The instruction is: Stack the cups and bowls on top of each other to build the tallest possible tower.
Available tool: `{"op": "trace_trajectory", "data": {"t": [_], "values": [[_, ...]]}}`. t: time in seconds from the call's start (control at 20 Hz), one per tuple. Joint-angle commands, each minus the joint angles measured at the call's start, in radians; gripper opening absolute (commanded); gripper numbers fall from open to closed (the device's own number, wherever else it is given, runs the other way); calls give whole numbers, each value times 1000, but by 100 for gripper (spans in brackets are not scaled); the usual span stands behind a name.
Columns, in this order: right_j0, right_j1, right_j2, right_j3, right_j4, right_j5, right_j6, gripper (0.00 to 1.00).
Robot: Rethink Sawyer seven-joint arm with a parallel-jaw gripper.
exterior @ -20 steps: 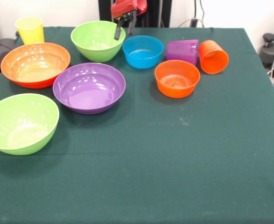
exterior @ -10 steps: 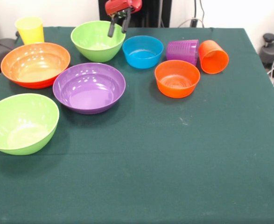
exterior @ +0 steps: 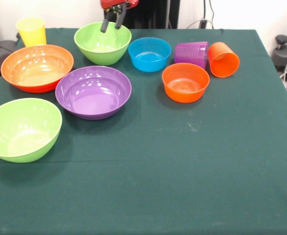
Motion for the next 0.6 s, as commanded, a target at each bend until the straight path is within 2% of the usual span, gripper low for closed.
{"op": "trace_trajectory", "data": {"t": [0.05,0.15,0.3,0.4,0.6], "values": [[41,198,-150,291,262,-162,35,100],[51,152,-124,340,234,-274,43,100],[67,65,-77,405,206,-506,87,100],[78,11,-123,405,118,-662,107,100],[71,-66,-183,406,-19,-883,118,100]]}}
